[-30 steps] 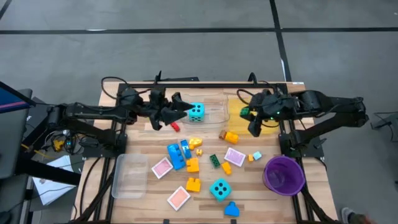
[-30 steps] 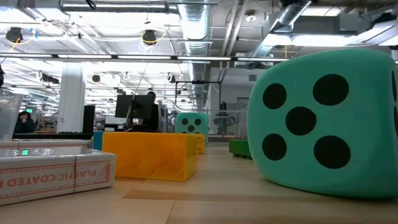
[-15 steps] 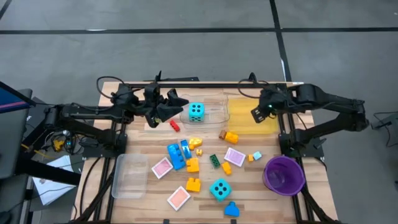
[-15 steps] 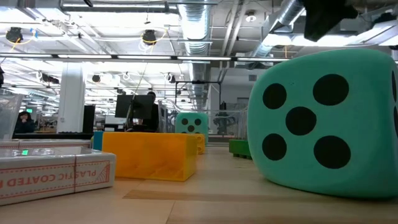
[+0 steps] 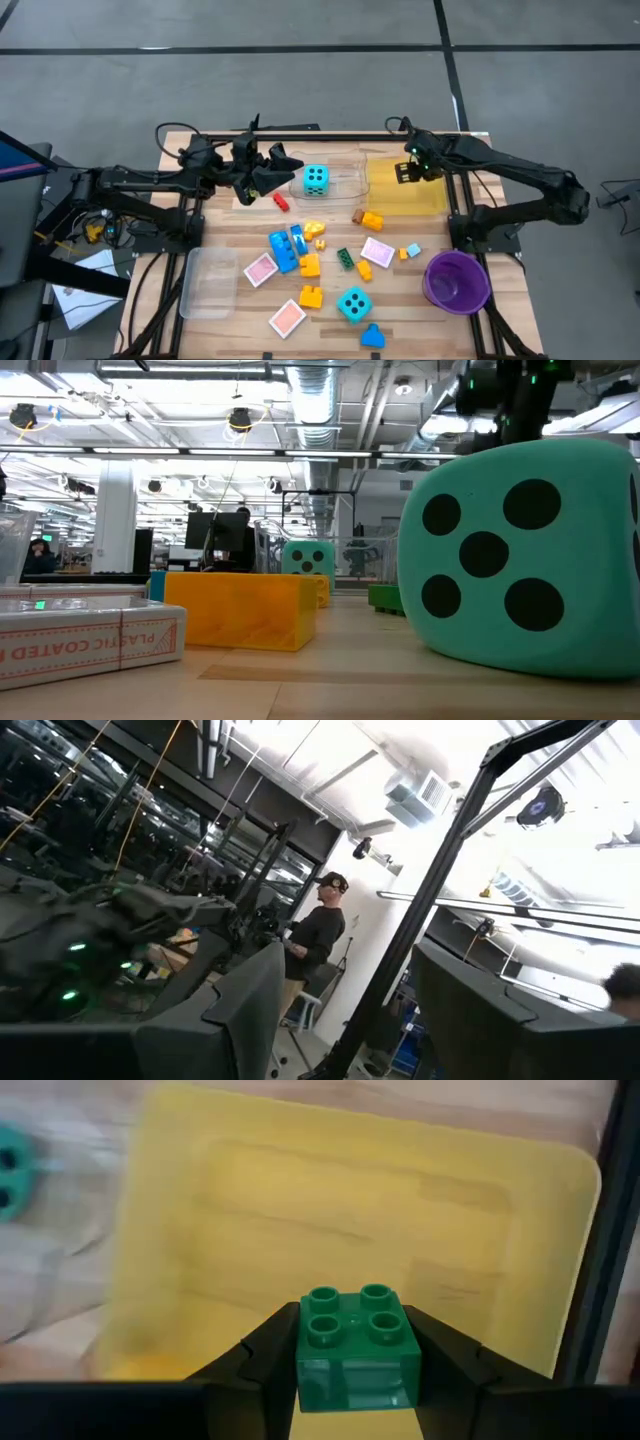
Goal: Pick & Place Toys
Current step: Put the green game piece into the yellow bin
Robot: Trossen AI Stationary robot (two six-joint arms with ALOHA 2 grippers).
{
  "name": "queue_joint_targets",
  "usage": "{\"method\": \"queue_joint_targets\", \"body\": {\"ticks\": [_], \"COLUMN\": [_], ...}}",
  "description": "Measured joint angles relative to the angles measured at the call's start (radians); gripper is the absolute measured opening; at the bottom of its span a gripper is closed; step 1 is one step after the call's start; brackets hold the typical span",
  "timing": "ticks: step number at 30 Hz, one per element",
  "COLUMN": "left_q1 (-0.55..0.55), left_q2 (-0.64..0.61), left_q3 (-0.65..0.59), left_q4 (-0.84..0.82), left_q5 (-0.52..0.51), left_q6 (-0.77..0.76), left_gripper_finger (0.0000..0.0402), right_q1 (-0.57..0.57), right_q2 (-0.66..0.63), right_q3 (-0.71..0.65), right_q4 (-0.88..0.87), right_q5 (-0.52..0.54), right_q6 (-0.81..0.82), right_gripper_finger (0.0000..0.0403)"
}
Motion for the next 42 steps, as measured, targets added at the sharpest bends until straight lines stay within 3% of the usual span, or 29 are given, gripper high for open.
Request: {"method": "queue_joint_targets", "body": {"ticks": [4,9,18,36,42], "left_q1": [0.000,0.000,0.000,0.000,0.000], "left_q2": [0.000,0.000,0.000,0.000,0.000], "left_q3": [0.000,0.000,0.000,0.000,0.000], "left_q4": [-0.002,-0.028,-0.045,-0.045,-0.045], "left_q5": [0.000,0.000,-0.006,-0.005,-0.005], "left_q6": [-0.007,-0.007,-0.007,-0.008,-0.008], "left_gripper_finger": [0.0213,0.0213,0.0213,0.0213,0.0213], "right_q1": [-0.124,-0.229,-0.324,-0.386,-0.386], "right_q2": [-0.001,0.012,0.182,0.267,0.267], "right_q3": [-0.078,-0.118,-0.126,-0.126,-0.126], "right_q4": [0.082,0.122,0.207,0.241,0.239], "right_q5": [-0.060,-0.061,-0.087,-0.109,-0.109], "right_q6": [-0.034,-0.061,-0.122,-0.181,-0.191], "right_gripper_finger": [0.0144,0.0144,0.0144,0.0145,0.0167]}}
